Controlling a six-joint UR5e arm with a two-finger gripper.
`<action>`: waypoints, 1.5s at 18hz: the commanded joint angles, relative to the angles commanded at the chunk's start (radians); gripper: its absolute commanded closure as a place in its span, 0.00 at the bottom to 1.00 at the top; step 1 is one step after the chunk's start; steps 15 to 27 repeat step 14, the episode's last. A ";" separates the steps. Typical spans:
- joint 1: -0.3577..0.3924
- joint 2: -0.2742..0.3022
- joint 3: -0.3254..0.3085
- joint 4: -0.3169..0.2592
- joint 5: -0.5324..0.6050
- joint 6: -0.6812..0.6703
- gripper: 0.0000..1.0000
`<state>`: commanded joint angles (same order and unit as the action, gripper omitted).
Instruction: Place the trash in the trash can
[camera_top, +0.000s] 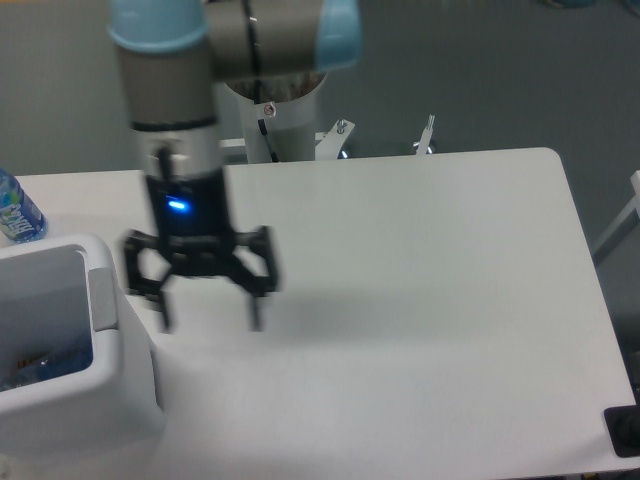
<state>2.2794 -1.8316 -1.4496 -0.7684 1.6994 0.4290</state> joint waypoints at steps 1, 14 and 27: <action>0.020 0.009 -0.002 -0.035 0.011 0.060 0.00; 0.275 0.224 -0.020 -0.569 0.003 0.827 0.00; 0.275 0.224 -0.020 -0.569 0.003 0.827 0.00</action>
